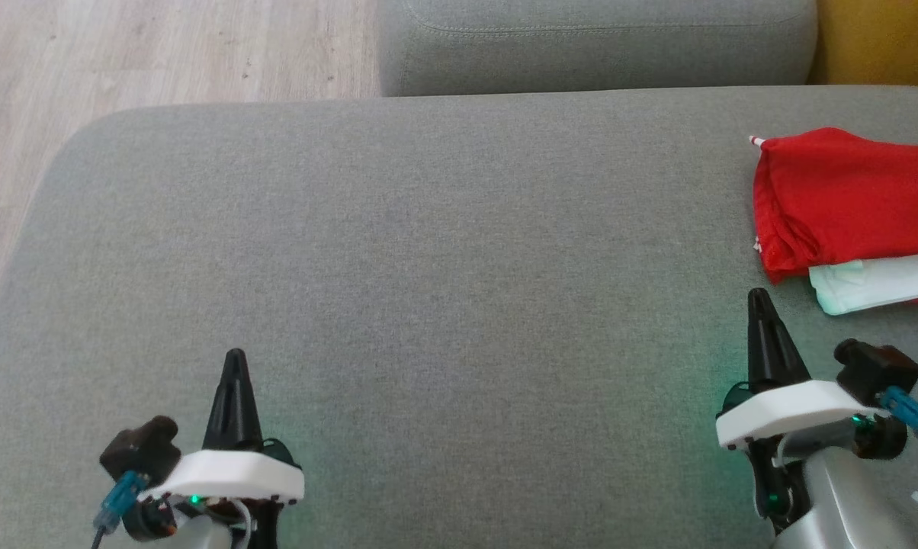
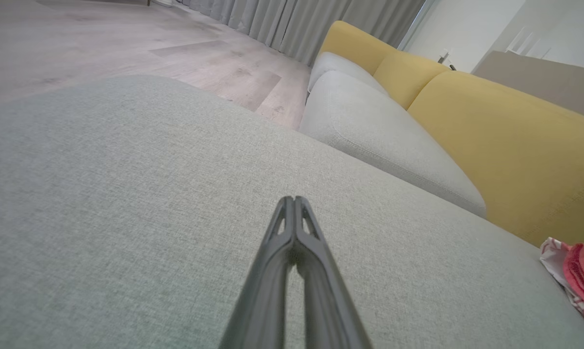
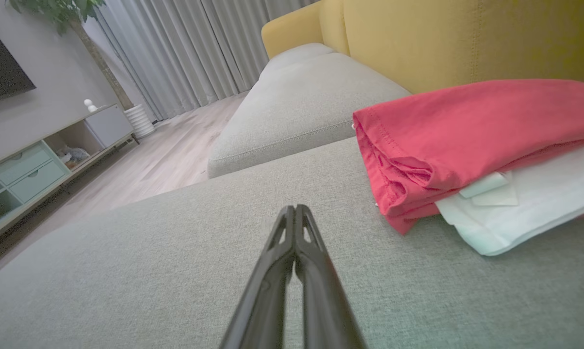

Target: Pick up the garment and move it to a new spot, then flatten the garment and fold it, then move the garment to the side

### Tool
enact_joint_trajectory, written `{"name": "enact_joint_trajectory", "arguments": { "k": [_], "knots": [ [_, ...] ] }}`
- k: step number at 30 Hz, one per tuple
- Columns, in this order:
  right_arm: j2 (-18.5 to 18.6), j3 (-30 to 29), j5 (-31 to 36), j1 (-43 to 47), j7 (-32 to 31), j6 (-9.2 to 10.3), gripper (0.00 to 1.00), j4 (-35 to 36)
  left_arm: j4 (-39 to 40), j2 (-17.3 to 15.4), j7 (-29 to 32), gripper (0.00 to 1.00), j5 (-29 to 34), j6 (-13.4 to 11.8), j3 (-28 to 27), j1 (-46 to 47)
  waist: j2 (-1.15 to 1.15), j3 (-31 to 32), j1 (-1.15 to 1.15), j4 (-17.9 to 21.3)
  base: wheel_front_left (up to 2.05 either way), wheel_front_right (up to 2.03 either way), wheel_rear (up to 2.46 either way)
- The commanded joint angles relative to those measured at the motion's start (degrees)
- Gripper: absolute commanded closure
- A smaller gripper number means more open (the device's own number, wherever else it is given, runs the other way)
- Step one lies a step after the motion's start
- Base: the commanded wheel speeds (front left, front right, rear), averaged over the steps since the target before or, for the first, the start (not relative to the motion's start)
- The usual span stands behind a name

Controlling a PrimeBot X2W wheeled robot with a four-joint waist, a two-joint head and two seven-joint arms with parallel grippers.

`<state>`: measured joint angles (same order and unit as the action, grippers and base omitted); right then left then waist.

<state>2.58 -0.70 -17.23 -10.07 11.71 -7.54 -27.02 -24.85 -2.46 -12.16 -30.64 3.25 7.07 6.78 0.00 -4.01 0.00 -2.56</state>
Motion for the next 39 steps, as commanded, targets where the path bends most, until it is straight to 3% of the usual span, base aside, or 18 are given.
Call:
{"name": "enact_joint_trajectory", "arguments": {
  "k": [1,39],
  "knots": [
    [0.2,-0.3,-1.8,-2.3,-0.3,0.01,1.00,2.3,2.2,-0.1,0.2,1.00,-1.3,0.4,-1.3,2.2,0.00,0.0,0.00,0.0,0.00,0.00,0.00],
    [0.2,-2.2,-28.0,-0.1,-6.7,0.02,1.00,6.2,5.3,-0.2,6.8,1.00,-22.9,1.7,-5.7,1.2,0.00,1.4,0.00,0.9,0.00,0.00,0.00]
  ]
}}
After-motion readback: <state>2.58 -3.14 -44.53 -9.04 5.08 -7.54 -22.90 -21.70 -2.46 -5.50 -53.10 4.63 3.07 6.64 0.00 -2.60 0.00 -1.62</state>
